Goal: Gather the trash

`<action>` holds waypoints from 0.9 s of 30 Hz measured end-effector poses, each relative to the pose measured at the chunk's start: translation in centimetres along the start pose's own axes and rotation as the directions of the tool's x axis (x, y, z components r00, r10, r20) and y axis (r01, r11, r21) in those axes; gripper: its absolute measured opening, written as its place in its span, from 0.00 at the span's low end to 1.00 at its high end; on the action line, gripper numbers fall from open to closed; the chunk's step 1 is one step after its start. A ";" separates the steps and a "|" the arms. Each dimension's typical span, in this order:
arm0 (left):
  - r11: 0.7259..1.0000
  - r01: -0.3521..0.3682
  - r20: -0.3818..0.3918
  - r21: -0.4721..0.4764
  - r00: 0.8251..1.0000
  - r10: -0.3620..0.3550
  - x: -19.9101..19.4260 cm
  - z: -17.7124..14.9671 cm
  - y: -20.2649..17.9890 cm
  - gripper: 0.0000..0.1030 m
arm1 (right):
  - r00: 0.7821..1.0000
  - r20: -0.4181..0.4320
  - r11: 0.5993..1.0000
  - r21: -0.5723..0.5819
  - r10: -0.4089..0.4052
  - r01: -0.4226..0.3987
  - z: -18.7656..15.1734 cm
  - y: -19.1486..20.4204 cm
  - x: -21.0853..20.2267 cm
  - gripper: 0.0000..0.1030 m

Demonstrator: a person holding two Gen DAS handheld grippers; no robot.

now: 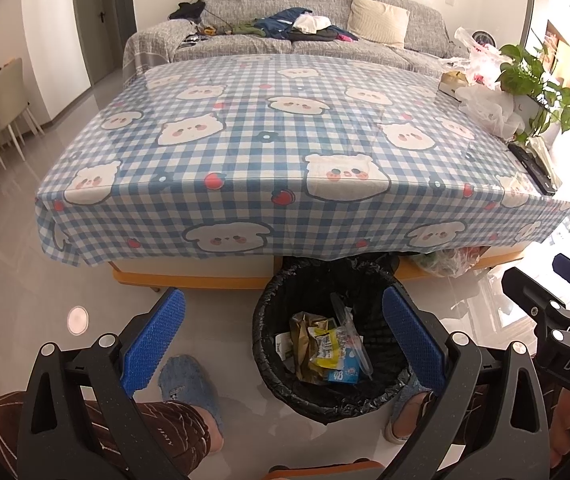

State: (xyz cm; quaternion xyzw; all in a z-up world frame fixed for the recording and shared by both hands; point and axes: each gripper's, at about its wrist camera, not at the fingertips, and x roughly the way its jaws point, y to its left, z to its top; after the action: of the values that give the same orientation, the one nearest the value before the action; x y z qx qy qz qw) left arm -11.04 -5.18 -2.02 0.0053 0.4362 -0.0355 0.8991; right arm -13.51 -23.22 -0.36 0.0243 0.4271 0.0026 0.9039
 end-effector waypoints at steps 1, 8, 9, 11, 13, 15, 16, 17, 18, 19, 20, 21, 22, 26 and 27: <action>1.000 0.000 0.002 -0.001 1.000 0.000 -0.1 0.0 0.0 0.94 | 1.000 0.000 1.000 0.000 0.000 0.000 0.0 0.0 0.0 0.92; 1.000 0.014 -0.003 -0.012 1.000 -0.014 0.0 0.0 -0.1 0.94 | 1.000 -0.001 1.000 0.000 0.000 0.000 0.0 0.0 0.0 0.92; 1.000 0.014 0.000 -0.010 1.000 -0.014 -0.1 0.0 -0.1 0.94 | 1.000 0.000 1.000 0.000 0.000 0.000 0.0 0.1 0.0 0.92; 1.000 0.011 0.006 -0.005 1.000 -0.011 -0.2 0.1 -0.3 0.94 | 1.000 0.000 1.000 -0.001 0.000 0.000 0.0 0.0 0.0 0.92; 1.000 0.009 0.009 -0.002 1.000 -0.009 -0.2 0.1 -0.3 0.94 | 1.000 -0.001 1.000 -0.001 0.000 0.000 0.0 0.1 0.1 0.92; 1.000 0.009 0.009 -0.002 1.000 -0.009 -0.2 0.1 -0.3 0.94 | 1.000 -0.001 1.000 0.000 0.000 0.000 0.0 0.1 0.0 0.92; 1.000 0.011 0.007 -0.003 1.000 -0.011 -0.2 0.1 -0.3 0.94 | 1.000 0.000 1.000 0.000 0.000 0.000 0.0 0.1 0.1 0.92; 1.000 0.012 0.006 -0.002 1.000 -0.012 -0.2 0.1 -0.3 0.94 | 1.000 0.000 1.000 0.001 0.000 0.000 0.0 0.0 0.0 0.92; 1.000 0.011 0.007 0.000 1.000 -0.011 -0.2 0.1 -0.4 0.94 | 1.000 0.000 1.000 0.001 0.000 0.000 0.0 0.1 0.0 0.92; 1.000 0.011 0.009 0.001 1.000 -0.011 -0.2 0.0 -0.4 0.94 | 1.000 0.000 1.000 0.000 0.000 0.000 0.0 0.0 0.0 0.92; 1.000 0.010 0.009 0.003 1.000 -0.010 -0.2 0.0 -0.4 0.94 | 1.000 0.000 1.000 0.000 0.000 0.000 0.0 0.0 0.0 0.92; 1.000 0.011 0.009 0.003 1.000 -0.011 -0.2 0.0 -0.4 0.94 | 1.000 0.000 1.000 0.000 0.000 0.000 0.0 0.0 0.0 0.92; 1.000 0.012 0.009 0.002 1.000 -0.012 -0.3 0.0 -0.4 0.94 | 1.000 0.000 1.000 0.001 0.001 -0.001 0.0 0.1 0.0 0.92; 1.000 0.010 0.009 -0.003 1.000 -0.010 -0.2 0.0 -0.5 0.94 | 1.000 0.000 1.000 0.001 0.001 -0.001 0.0 0.1 0.0 0.92; 1.000 0.008 0.010 -0.004 1.000 -0.008 -0.3 0.0 -0.5 0.94 | 1.000 0.000 1.000 0.000 0.001 -0.001 0.0 0.0 0.0 0.92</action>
State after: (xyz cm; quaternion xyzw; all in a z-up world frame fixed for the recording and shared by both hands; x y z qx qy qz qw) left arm -11.26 -5.68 -1.83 0.0018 0.4319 -0.0383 0.9011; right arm -13.51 -23.18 -0.37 0.0246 0.4271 0.0028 0.9038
